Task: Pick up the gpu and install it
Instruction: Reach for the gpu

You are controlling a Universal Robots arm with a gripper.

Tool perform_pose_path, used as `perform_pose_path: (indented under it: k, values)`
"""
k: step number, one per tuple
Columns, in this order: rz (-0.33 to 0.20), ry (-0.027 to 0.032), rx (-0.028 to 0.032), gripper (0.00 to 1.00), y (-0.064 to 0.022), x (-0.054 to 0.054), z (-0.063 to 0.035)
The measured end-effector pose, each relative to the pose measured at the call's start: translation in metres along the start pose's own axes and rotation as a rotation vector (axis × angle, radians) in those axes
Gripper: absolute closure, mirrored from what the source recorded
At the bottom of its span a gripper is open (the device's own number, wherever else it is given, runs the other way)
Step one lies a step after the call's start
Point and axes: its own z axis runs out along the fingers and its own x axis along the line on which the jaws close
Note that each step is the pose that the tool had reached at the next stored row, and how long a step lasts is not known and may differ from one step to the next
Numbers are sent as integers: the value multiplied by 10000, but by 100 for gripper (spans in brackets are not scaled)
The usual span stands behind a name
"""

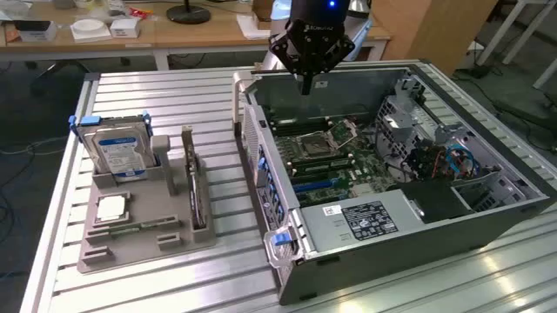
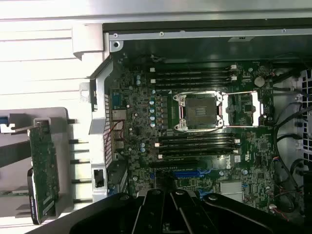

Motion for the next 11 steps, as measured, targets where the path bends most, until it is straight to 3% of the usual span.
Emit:
perform_pose_path:
  k: [11]
  values:
    - [0,0,-1,90,-2,20,0]
